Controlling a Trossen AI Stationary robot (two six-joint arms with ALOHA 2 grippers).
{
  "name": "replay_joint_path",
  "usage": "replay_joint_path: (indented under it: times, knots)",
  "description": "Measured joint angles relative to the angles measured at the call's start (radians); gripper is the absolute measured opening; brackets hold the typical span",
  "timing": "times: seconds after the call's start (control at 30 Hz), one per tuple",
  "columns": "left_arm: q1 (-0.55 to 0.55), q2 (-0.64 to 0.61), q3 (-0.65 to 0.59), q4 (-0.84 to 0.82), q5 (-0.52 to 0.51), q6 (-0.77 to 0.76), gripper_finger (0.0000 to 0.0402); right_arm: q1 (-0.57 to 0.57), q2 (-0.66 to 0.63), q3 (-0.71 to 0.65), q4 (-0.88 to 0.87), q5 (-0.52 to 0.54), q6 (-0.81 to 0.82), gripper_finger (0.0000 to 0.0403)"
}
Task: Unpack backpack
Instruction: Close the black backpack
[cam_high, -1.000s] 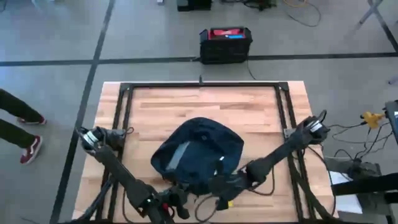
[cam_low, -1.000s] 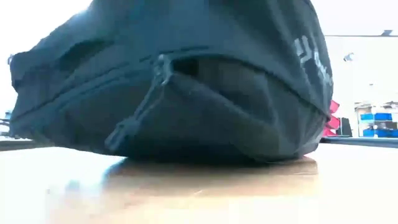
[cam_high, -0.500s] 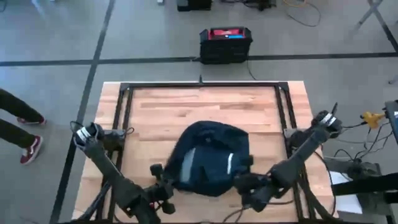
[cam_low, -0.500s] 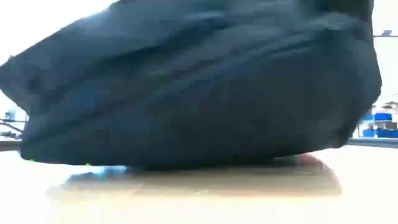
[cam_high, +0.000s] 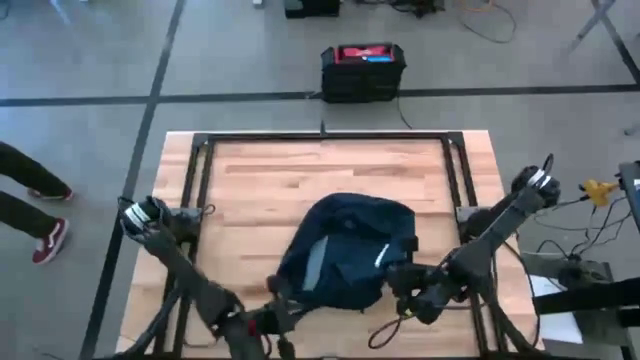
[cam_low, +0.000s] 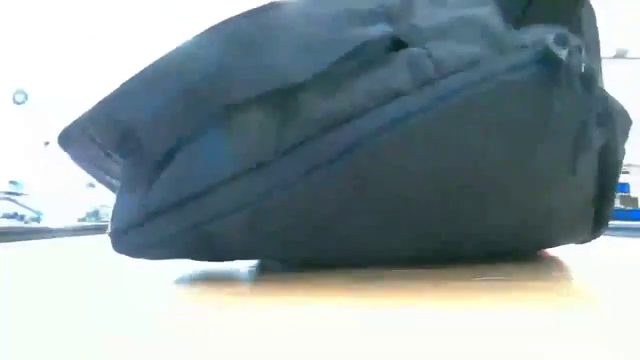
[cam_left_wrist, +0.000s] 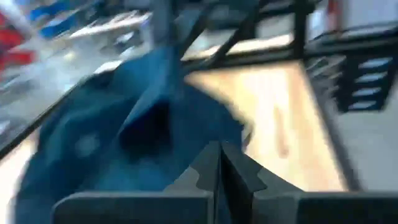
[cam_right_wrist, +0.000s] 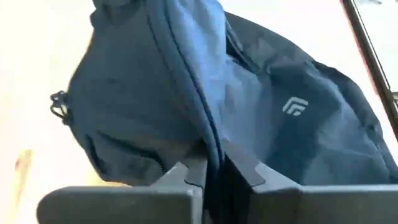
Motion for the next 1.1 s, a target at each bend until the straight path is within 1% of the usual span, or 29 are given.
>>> replay_joint_path:
  times: [0.03, 0.07, 0.23, 0.4, 0.53, 0.6, 0.73, 0.77, 0.93, 1.03, 1.1]
  knots:
    - [0.011, 0.0, -0.015, 0.041, 0.031, 0.079, 0.0005, -0.003, 0.003, -0.003, 0.0, 0.0, 0.0, 0.0033]
    - [0.019, 0.0, -0.023, 0.056, 0.039, 0.145, 0.0011, -0.004, 0.006, -0.005, 0.001, 0.0, 0.004, 0.0038]
    - [0.061, 0.0, -0.03, 0.041, 0.03, 0.429, 0.0061, -0.007, 0.028, -0.009, 0.003, -0.002, 0.042, 0.0066]
    - [0.112, 0.035, -0.024, 0.041, 0.051, 0.637, 0.0123, -0.009, 0.049, -0.009, 0.023, -0.001, 0.061, 0.0086]
    - [0.142, 0.067, -0.022, 0.05, 0.053, 0.8, 0.0161, -0.01, 0.063, -0.01, 0.036, -0.001, 0.062, 0.0097]
    - [0.154, 0.077, -0.017, 0.051, 0.059, 0.82, 0.0173, -0.011, 0.068, -0.01, 0.043, -0.002, 0.062, 0.01]
    - [0.174, 0.091, 0.007, 0.056, 0.149, 0.82, 0.0181, -0.011, 0.069, -0.01, 0.05, -0.003, 0.062, 0.0107]
    - [0.175, 0.095, 0.017, 0.055, 0.155, 0.82, 0.0181, -0.011, 0.069, -0.01, 0.051, -0.004, 0.062, 0.0108]
    - [0.173, 0.1, 0.071, 0.048, 0.165, 0.822, 0.0162, -0.011, 0.069, -0.01, 0.051, -0.003, 0.083, 0.0109]
    - [0.177, 0.1, 0.077, 0.038, 0.17, 0.825, 0.0151, -0.011, 0.069, -0.01, 0.052, -0.003, 0.089, 0.0103]
    - [0.179, 0.1, 0.077, 0.036, 0.193, 0.826, 0.0146, -0.011, 0.069, -0.01, 0.052, -0.003, 0.089, 0.0098]
